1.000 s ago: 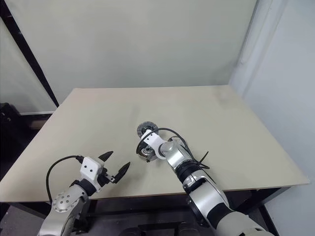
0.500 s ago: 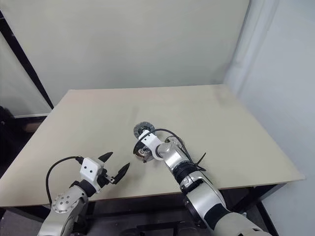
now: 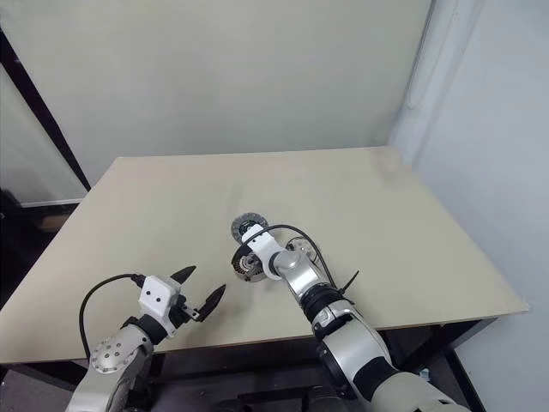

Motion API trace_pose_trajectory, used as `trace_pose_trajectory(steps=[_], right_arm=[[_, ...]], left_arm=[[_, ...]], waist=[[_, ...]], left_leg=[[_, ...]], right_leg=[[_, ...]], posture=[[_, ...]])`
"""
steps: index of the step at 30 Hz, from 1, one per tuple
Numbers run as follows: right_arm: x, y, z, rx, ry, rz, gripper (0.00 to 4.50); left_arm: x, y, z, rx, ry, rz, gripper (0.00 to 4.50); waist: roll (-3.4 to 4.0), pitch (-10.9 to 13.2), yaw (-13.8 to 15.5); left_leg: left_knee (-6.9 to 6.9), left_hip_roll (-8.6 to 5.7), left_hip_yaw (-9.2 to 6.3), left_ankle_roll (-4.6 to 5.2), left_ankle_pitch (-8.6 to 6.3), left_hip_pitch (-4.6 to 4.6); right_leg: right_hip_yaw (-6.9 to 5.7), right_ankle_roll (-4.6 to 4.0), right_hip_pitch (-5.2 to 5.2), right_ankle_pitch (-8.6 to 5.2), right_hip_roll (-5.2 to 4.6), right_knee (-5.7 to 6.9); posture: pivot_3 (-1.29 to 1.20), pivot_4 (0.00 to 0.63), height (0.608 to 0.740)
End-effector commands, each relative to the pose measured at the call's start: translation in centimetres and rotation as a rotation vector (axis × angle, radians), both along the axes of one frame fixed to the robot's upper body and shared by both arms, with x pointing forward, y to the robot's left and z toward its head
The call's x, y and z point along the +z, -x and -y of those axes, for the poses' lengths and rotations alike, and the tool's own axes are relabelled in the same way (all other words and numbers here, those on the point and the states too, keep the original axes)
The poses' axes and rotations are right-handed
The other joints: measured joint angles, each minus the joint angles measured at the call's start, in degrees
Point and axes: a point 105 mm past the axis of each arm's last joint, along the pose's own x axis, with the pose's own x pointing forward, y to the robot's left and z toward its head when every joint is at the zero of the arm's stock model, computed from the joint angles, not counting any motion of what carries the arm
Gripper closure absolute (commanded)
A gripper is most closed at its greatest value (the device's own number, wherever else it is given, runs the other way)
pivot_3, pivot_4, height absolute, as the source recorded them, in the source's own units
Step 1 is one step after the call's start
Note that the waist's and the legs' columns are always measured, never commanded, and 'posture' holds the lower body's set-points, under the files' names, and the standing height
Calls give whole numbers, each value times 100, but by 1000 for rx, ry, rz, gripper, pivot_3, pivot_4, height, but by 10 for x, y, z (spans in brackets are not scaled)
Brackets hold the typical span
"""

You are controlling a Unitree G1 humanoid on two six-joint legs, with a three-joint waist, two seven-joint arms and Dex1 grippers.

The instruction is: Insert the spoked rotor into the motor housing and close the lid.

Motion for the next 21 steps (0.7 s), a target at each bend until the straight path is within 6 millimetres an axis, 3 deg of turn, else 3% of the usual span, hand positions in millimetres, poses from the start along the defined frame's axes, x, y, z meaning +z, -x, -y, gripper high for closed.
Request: trace_pose_trajectory(steps=[1, 13, 21], right_arm=[[19, 2, -23, 43, -83, 27, 4451], [-3, 4, 3, 129, 206, 31, 4451], [10, -4, 8, 98, 187, 50, 4451]], left_arm=[[11, -3, 1, -4, -4, 49, 0], [11, -3, 1, 0, -4, 53, 0], [11, -5, 3, -4, 0, 57, 0]], waist=[[0, 0, -1], [0, 0, 2], [-1, -1, 10]], left_leg=[[0, 0, 0, 0, 0, 0], [0, 0, 0, 0, 0, 4], [1, -2, 0, 0, 0, 4]], right_leg=[[0, 0, 0, 0, 0, 0], [0, 0, 3, 0, -1, 1], [0, 1, 4, 0, -2, 1]], posture=[[0, 0, 740], [0, 0, 740], [0, 0, 740]])
